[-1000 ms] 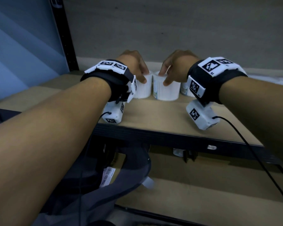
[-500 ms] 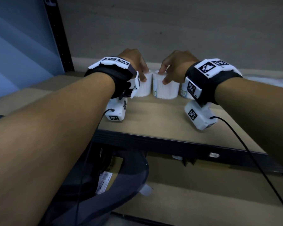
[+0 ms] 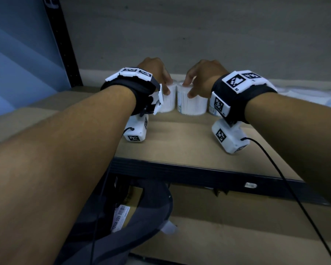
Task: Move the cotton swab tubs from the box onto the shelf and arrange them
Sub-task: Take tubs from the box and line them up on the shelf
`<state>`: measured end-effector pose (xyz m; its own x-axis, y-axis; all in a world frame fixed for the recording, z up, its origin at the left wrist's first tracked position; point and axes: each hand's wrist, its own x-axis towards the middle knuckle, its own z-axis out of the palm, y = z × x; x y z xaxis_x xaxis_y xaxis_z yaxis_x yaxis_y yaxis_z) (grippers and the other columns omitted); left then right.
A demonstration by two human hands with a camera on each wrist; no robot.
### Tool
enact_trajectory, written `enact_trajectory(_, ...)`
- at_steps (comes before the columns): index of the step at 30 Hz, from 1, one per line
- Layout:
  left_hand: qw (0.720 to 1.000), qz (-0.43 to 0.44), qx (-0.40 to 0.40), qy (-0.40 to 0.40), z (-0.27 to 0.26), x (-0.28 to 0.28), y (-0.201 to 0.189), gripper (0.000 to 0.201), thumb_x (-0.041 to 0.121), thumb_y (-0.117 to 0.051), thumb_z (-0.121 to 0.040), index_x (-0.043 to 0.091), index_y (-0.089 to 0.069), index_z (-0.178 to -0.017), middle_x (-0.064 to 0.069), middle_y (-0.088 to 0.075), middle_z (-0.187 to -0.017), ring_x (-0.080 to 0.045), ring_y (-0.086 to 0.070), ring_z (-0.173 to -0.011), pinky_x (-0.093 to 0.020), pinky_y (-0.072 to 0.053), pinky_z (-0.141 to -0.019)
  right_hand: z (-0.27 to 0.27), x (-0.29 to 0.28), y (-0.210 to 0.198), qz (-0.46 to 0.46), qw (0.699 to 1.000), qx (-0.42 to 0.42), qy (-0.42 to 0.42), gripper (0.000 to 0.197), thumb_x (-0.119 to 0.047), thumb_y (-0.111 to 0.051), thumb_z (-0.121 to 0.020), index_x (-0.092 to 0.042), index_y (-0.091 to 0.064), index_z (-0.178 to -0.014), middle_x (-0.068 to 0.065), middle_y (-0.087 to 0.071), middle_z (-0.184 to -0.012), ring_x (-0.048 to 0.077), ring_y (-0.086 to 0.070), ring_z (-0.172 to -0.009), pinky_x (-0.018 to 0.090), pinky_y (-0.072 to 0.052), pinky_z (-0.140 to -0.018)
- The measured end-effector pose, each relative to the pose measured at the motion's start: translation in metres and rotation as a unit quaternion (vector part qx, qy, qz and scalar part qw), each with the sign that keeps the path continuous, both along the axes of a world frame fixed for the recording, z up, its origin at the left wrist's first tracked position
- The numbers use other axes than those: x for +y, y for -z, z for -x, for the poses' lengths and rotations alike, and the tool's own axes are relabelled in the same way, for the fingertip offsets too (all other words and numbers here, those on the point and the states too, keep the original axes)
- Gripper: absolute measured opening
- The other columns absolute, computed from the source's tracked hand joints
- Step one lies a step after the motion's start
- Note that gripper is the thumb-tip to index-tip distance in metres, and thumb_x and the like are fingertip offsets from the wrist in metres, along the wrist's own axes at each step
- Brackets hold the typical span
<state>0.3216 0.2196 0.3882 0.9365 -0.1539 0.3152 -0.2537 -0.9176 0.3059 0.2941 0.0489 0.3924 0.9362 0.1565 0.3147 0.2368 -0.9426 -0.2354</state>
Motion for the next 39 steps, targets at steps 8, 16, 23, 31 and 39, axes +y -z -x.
enact_trajectory(8,0.999,-0.038,0.006,0.001,0.009,0.001,-0.001,0.049,0.025,-0.083,-0.077,0.020,-0.070,-0.125,0.000,-0.067,-0.127,-0.018,-0.062,-0.116,-0.025,-0.044,-0.101,0.003,0.005,0.000,0.007,1.000,-0.003,0.021,0.031,-0.014,-0.080,-0.077,-0.022,-0.073,-0.107,0.000,-0.064,-0.120,0.021,-0.060,-0.111,0.024,-0.043,-0.082)
enact_trajectory(16,0.991,-0.095,0.090,0.009,0.030,-0.002,0.012,0.085,0.030,-0.073,-0.087,0.025,-0.023,-0.156,-0.002,-0.028,-0.160,-0.023,-0.030,-0.144,-0.030,-0.028,-0.112,0.029,-0.006,0.001,0.072,0.997,0.025,-0.011,0.062,-0.040,-0.064,-0.090,-0.027,-0.041,-0.147,-0.004,-0.037,-0.152,0.020,-0.038,-0.137,0.026,-0.032,-0.106)
enact_trajectory(23,0.995,-0.100,0.024,0.014,0.073,-0.003,-0.007,0.082,0.044,-0.071,-0.084,0.022,-0.034,-0.153,-0.001,-0.036,-0.156,-0.021,-0.036,-0.141,-0.029,-0.032,-0.111,0.064,-0.034,-0.002,0.079,0.997,0.019,-0.004,0.069,-0.034,-0.067,-0.087,-0.026,-0.038,-0.149,-0.002,-0.039,-0.152,0.020,-0.039,-0.137,0.028,-0.034,-0.108)
enact_trajectory(31,0.994,-0.069,0.033,0.075,0.130,-0.019,-0.001,0.064,0.044,-0.069,-0.087,0.023,-0.049,-0.143,0.008,-0.052,-0.142,-0.014,-0.053,-0.125,-0.024,-0.038,-0.100,0.127,-0.078,0.006,0.089,0.996,0.016,-0.022,0.057,-0.033,-0.065,-0.089,-0.029,-0.046,-0.143,-0.004,-0.044,-0.148,0.021,-0.040,-0.135,0.031,-0.033,-0.108)
enact_trajectory(39,0.987,-0.067,0.017,0.148,0.179,-0.046,0.009,0.049,0.050,-0.066,-0.086,0.029,-0.059,-0.129,0.014,-0.059,-0.126,-0.005,-0.053,-0.102,-0.021,-0.041,-0.088,0.197,-0.109,0.018,0.057,0.997,0.024,-0.046,0.044,-0.035,-0.066,-0.089,-0.037,-0.054,-0.132,-0.004,-0.058,-0.129,0.014,-0.057,-0.110,0.028,-0.046,-0.093)
